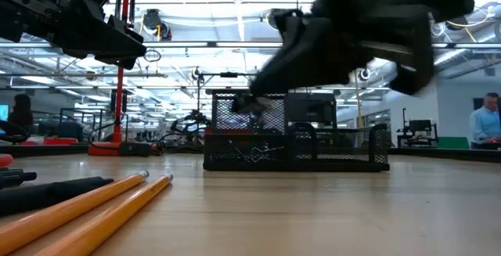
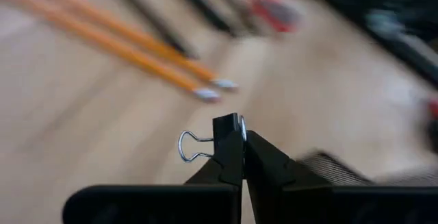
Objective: Pick and place office supplies into organizer
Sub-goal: Put the black binder clip into the black desk organizer
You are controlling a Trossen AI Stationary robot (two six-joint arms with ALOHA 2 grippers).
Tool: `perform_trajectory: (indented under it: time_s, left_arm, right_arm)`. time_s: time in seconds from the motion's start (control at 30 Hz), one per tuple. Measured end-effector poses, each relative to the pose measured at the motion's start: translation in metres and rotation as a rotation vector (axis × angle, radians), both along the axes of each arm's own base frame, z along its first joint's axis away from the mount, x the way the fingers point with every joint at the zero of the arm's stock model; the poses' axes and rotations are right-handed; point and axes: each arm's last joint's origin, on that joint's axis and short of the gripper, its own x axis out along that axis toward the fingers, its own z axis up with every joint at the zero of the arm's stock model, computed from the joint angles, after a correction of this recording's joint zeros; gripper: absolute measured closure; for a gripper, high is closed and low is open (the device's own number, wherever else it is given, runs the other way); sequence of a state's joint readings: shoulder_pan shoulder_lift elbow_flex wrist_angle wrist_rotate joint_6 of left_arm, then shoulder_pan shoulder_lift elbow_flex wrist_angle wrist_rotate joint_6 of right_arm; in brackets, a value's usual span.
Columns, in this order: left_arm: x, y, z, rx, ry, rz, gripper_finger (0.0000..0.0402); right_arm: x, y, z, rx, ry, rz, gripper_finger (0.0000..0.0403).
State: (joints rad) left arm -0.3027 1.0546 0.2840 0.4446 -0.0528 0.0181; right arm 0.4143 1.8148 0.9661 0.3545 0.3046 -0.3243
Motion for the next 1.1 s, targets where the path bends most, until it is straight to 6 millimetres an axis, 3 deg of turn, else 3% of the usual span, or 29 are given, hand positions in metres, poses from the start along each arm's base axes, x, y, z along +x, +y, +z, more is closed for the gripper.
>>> perform_trajectory:
  time_s: [0.13,0.47,1.1]
  left_arm:
    - [0.000,0.000,0.000,0.000,0.000,0.000,0.0355]
    - [0.000,0.000,0.000,0.000,0.000,0.000,0.0355]
    - [0.000,0.000,0.000,0.005,0.000,-0.002,0.0355]
  right_arm:
    - [0.002,-0.012,0.008,0.014,-0.033,-0.135,0.0402]
    - [0.003,-0.034,0.001,0.018,0.011,-0.351,0.0402]
    - [0.007,-0.048,-0.015,0.073,0.088,-0.396,0.0403]
